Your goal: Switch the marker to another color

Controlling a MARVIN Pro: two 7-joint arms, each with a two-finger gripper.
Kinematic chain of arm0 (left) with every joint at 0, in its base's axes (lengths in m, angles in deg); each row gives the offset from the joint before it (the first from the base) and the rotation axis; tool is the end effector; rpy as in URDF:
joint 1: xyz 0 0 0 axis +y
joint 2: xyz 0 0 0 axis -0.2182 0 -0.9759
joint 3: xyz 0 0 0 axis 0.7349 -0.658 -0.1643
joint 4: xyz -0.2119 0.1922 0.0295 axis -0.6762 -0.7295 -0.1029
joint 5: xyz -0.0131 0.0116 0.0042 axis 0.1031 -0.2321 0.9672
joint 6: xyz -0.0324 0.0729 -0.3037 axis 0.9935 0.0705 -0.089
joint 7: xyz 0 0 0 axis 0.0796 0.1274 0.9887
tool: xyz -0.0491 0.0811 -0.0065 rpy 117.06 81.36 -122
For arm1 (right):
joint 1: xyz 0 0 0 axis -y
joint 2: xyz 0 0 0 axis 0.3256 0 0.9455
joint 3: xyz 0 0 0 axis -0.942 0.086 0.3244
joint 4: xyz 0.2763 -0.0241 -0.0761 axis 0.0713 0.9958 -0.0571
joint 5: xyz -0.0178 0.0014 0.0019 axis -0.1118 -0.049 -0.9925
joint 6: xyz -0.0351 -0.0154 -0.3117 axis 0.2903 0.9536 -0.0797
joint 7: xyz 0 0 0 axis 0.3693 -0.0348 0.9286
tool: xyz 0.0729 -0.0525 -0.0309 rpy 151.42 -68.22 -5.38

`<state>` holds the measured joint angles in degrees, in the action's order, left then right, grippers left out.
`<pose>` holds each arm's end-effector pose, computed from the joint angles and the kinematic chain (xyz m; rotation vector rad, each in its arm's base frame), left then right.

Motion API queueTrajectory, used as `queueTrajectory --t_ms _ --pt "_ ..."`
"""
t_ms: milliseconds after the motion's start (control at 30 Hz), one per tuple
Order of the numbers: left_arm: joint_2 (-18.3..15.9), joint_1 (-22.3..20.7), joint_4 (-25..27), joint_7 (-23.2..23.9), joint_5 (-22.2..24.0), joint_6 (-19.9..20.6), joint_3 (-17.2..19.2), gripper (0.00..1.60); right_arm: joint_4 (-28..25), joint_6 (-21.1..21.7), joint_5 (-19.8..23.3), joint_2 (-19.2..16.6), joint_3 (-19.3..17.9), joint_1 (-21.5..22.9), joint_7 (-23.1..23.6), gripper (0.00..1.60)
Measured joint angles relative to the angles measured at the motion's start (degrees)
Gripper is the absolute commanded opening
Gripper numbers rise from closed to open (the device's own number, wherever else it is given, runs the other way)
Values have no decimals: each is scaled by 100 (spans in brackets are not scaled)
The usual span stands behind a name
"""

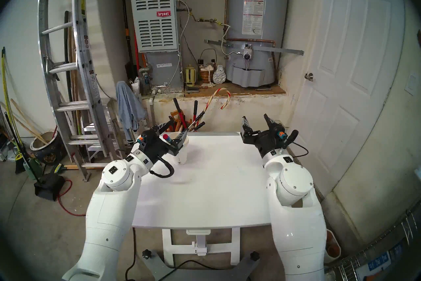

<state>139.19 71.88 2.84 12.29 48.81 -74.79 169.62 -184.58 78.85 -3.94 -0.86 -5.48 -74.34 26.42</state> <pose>0.4356 -0.0324 -0.2603 1.6706 -0.5639 2.0488 0.4024 -0.0278 -0.2096 -1.9402 -0.1325 -2.2999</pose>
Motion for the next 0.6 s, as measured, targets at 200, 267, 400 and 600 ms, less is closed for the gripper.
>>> queueTrajectory --t_ms 200,267,400,600 --pt "-9 106 180 61 35 -8 78 160 -1 -11 1 2 -20 -1 5 160" --pt "-23 157 245 92 51 -21 108 160 0 -14 4 3 -25 -1 7 160" --pt "-84 367 492 219 149 -57 254 160 2 -23 17 4 -41 0 13 160" --pt "-164 741 969 544 491 -119 554 160 0 -39 33 9 -71 -5 19 160"
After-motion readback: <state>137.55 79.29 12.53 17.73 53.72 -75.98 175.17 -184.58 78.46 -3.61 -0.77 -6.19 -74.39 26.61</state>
